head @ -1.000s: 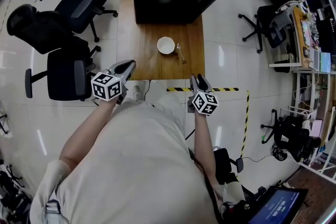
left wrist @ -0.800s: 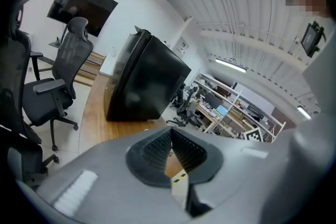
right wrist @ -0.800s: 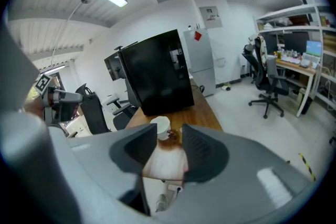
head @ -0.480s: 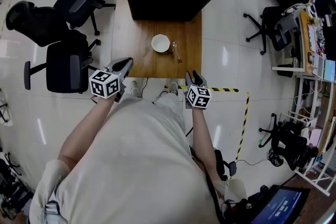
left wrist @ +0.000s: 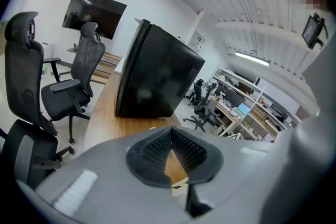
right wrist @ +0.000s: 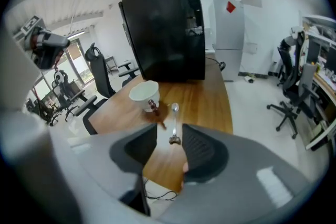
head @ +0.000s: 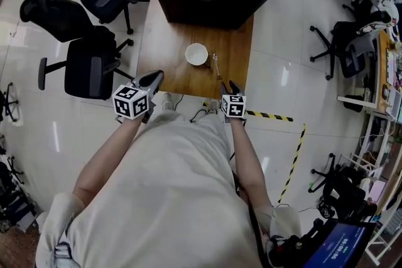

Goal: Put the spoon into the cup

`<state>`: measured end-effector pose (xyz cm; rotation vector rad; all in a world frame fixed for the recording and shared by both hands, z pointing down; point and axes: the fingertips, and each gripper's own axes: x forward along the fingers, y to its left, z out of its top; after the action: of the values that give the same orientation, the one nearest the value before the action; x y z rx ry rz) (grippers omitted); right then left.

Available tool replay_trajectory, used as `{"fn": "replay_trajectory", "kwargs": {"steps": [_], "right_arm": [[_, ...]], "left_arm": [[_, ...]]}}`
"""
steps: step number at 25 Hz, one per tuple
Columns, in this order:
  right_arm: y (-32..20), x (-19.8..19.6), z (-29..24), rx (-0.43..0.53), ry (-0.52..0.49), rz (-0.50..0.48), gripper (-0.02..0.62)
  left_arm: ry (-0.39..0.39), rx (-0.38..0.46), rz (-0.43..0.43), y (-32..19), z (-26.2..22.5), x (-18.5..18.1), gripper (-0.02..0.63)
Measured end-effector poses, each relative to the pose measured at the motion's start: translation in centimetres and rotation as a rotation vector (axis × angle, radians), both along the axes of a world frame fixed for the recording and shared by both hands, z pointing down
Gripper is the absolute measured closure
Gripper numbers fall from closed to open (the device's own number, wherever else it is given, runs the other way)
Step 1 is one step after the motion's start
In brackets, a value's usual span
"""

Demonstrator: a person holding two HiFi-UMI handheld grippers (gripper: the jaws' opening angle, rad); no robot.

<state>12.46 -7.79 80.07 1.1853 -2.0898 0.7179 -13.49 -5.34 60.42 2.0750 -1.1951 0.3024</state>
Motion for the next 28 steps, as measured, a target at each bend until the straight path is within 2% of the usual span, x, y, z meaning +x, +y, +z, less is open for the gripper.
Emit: {"fn": "replay_trajectory", "kwargs": {"steps": [4, 10, 21, 24, 28], "right_arm": [[-0.5, -0.9, 3.4, -0.033, 0.033, -0.076, 0.445], [-1.3, -2.0, 7.1, -0.076, 0.066, -0.139, 0.445], [-1.9, -3.0, 10.2, -0.150, 0.157, -0.180, 0.443], [-1.7, -2.9, 10.8, -0.147, 0.200, -0.190, 0.459], [-1.9, -2.8, 10.4, -0.142, 0.203, -0.170, 0.466]], "left_arm": [[-0.029, -0.008, -0.035, -0.1, -0.2, -0.3, 0.606], [-0.084, -0.018, -0.072, 0.0, -0.1, -0.9, 0.606], [-0.138, -0.059, -0.124, 1.0, -0.1, -1.5, 0.606], [-0.136, -0.066, -0.129, 1.2, 0.2, -1.1, 0.606], [-0.130, -0.068, -0.149, 1.4, 0.2, -1.3, 0.606]]}}
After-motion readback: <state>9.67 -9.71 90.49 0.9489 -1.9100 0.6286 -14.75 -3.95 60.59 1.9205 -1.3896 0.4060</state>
